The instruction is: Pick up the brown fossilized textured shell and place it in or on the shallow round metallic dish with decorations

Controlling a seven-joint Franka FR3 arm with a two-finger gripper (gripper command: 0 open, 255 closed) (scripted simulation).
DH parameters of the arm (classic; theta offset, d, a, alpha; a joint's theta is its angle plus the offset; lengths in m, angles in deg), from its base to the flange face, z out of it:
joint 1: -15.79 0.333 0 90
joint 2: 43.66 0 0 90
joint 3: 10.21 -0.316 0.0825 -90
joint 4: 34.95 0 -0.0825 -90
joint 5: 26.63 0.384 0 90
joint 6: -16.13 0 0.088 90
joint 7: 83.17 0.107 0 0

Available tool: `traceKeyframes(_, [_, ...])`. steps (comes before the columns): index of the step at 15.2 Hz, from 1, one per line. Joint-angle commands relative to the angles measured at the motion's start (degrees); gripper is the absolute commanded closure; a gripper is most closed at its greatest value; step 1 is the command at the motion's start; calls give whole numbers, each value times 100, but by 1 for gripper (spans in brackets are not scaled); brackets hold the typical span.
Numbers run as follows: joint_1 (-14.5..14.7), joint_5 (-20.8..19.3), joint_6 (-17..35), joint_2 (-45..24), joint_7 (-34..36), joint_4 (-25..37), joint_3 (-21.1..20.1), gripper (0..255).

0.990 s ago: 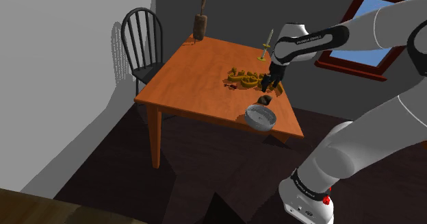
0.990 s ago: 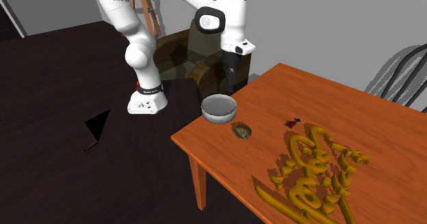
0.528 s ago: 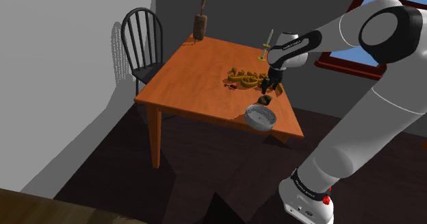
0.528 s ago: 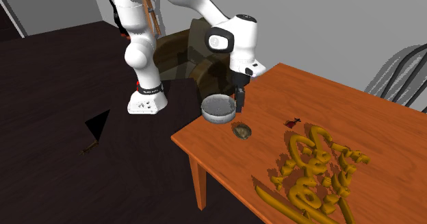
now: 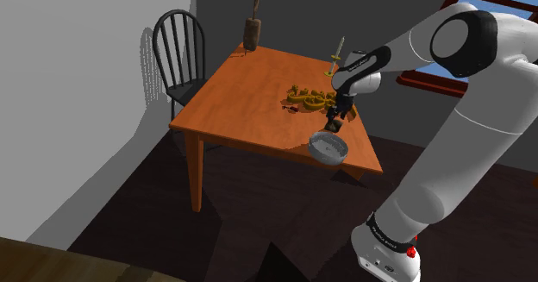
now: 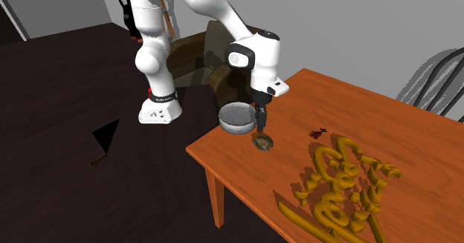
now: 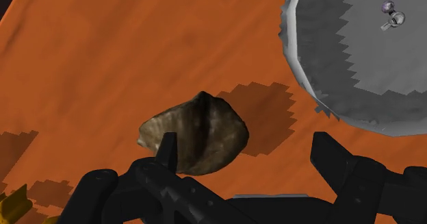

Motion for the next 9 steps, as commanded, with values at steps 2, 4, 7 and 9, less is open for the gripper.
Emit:
traceKeyframes(2, [-11, 34, 80, -55, -27, -27, -1, 0])
traceKeyframes(4, [-11, 35, 80, -56, -27, -26, -1, 0])
traceKeyframes(7, [-11, 34, 79, -55, -27, -27, -1, 0])
traceKeyframes(9, [-11, 34, 79, -55, -27, -27, -1, 255])
